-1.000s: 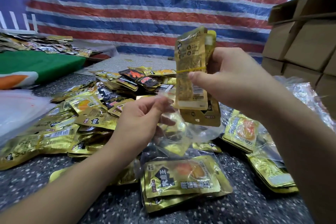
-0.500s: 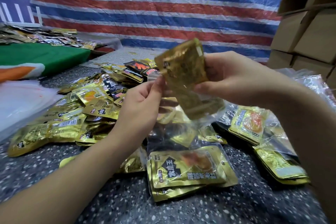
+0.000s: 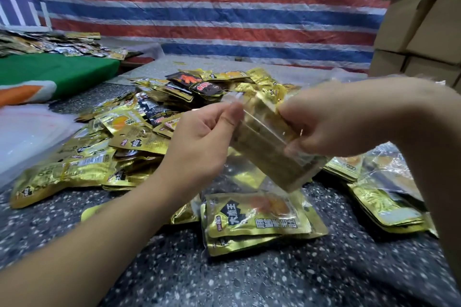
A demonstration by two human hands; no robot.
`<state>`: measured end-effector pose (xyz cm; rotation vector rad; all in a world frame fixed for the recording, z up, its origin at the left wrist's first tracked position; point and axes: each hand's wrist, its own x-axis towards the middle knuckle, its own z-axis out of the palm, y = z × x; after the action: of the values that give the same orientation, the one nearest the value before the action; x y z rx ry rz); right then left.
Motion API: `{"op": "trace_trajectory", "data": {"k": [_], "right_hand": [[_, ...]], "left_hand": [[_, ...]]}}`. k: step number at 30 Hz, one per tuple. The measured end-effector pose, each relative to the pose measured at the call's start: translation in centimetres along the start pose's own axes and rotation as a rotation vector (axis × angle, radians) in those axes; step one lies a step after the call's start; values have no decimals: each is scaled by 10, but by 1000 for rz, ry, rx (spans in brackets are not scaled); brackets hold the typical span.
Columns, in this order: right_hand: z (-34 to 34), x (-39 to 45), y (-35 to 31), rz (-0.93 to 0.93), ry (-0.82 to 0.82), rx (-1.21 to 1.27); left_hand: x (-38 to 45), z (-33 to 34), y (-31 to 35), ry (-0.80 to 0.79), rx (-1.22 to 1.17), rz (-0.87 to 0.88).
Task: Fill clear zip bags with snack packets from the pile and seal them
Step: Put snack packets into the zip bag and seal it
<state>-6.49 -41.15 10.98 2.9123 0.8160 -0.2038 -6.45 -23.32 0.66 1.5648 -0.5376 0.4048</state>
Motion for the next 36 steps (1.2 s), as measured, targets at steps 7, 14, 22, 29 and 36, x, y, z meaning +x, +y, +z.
{"op": "trace_trajectory", "data": {"k": [7, 14, 22, 29, 36], "right_hand": [[6, 7, -1, -56, 118, 59], [13, 17, 2, -172, 115, 147], [13, 18, -2, -102, 153, 217], [-6, -4, -5, -145, 202, 119], [-18, -16, -6, -214, 498, 165]], "left_hand": [[3, -3, -1, 44, -18, -78], [6, -3, 3, 145, 37, -107], [6, -4, 9, 140, -129, -143], [12, -12, 11, 140, -170, -138], [17, -18, 21, 101, -318, -150]]}}
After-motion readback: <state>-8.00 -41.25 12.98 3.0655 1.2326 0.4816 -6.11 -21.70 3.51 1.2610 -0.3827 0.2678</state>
